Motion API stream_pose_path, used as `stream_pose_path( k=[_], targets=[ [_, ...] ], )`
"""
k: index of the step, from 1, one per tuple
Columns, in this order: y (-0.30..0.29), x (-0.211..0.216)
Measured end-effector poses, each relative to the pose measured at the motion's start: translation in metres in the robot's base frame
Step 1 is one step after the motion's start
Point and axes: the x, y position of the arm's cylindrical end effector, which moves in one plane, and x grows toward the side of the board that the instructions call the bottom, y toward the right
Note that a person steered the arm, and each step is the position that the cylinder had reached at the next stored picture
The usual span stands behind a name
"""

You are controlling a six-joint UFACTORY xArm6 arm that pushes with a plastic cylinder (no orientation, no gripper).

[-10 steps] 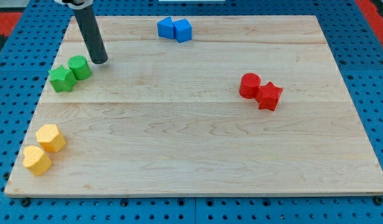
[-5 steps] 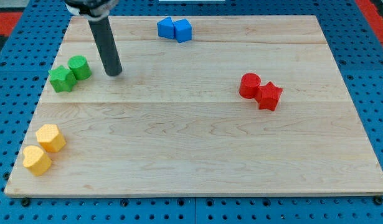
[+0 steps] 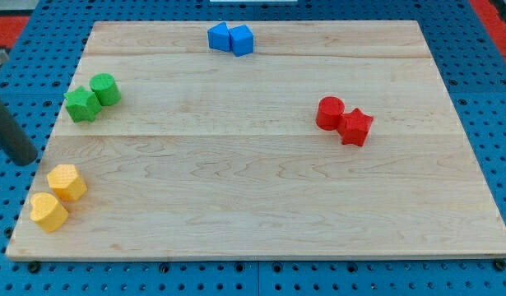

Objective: Push the yellow heart into the red circle

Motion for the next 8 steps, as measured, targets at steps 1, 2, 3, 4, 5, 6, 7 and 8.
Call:
stream_pose_path(
  k=[1,2,3,4,5,6,7,8],
  targets=[
    [0.007,0.072],
    [0.010,0.092],
    [0.060,0.088],
    [0.082,0.061],
    [0.088,0.033],
    [0.105,0.010],
    [0.127,0.001],
    [0.190,-0.008]
  ],
)
